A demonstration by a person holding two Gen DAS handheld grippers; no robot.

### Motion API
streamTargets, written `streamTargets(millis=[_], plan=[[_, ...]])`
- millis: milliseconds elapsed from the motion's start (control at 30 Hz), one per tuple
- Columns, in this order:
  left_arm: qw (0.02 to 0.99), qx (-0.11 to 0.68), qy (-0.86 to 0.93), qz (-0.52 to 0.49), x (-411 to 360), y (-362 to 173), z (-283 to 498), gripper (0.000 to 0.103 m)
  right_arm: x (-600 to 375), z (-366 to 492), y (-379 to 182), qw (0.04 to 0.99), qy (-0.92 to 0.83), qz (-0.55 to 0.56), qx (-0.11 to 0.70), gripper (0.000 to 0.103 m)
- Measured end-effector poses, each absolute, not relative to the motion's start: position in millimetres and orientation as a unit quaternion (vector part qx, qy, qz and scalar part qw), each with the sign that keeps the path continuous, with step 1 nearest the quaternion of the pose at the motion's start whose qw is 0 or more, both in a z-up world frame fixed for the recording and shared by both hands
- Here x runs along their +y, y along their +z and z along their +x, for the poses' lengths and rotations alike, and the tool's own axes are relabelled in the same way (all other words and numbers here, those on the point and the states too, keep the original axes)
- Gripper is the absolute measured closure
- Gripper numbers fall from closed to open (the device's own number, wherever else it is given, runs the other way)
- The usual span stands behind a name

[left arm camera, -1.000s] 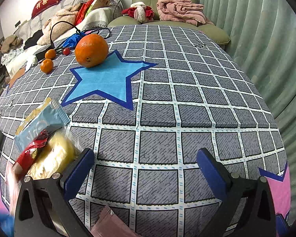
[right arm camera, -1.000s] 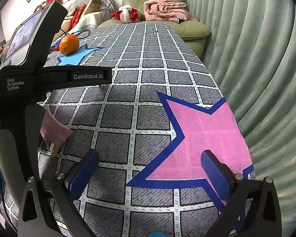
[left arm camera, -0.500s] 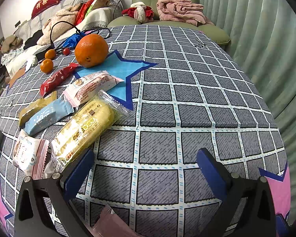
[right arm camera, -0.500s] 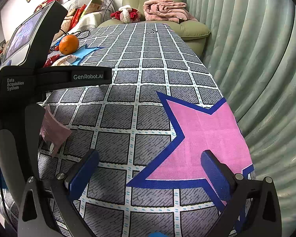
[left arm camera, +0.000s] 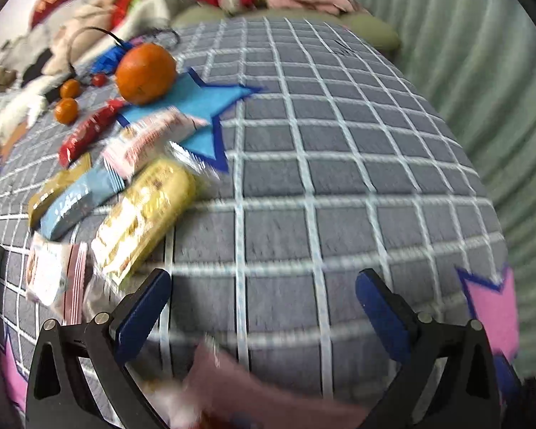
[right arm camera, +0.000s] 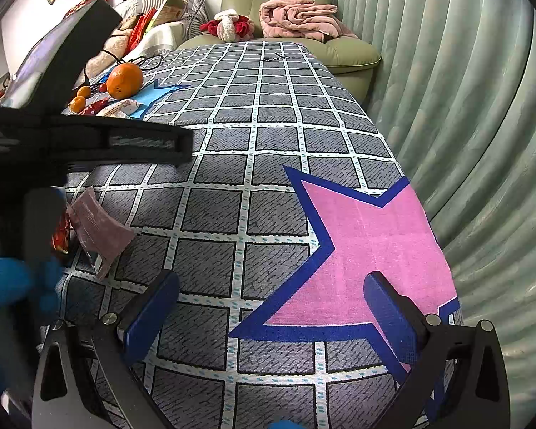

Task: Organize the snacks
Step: 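Grasp the red candy packet with the left tool while the right tool grasps the pink bar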

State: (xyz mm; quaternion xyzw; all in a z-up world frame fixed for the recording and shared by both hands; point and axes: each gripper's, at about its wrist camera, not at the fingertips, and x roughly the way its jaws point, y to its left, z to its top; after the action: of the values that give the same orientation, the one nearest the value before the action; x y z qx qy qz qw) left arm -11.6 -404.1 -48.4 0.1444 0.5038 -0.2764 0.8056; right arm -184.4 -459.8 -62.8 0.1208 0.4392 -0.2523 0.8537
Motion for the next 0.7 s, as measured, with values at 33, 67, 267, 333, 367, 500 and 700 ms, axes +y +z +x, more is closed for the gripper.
streamTargets(millis=[33, 67, 267, 333, 367, 500, 700], plan=[[0.801, 0.504, -0.293, 0.133, -395.7, -40.9, -15.3, 0.000, -459.7, -184.6, -62.8, 0.854, -0.252, 0.121, 0.439, 0.000], [0.801, 0.502, -0.302, 0.120, -384.0, -32.2, -19.3, 0.000, -459.8, -184.4, -62.8, 0.854, -0.252, 0.121, 0.439, 0.000], [0.814, 0.506, -0.269, 0.097, -303.3, -11.4, -35.4, 0.000, -459.7, -184.3, -62.8, 0.854, -0.252, 0.121, 0.439, 0.000], [0.812, 0.518, -0.250, 0.095, -277.9, -17.3, -42.3, 0.000, -459.5, -184.6, -62.7, 0.854, -0.252, 0.121, 0.439, 0.000], [0.812, 0.523, -0.242, 0.095, -267.7, -21.5, -44.9, 0.000, -459.4, -184.6, -62.7, 0.854, -0.252, 0.121, 0.439, 0.000], [0.807, 0.538, -0.220, 0.107, -244.8, -42.5, -56.3, 0.000, -459.2, -184.8, -62.7, 0.854, -0.252, 0.121, 0.439, 0.000], [0.818, 0.520, -0.209, 0.128, -221.0, -50.7, -43.7, 0.000, -459.3, -184.6, -62.7, 0.854, -0.253, 0.121, 0.439, 0.000]])
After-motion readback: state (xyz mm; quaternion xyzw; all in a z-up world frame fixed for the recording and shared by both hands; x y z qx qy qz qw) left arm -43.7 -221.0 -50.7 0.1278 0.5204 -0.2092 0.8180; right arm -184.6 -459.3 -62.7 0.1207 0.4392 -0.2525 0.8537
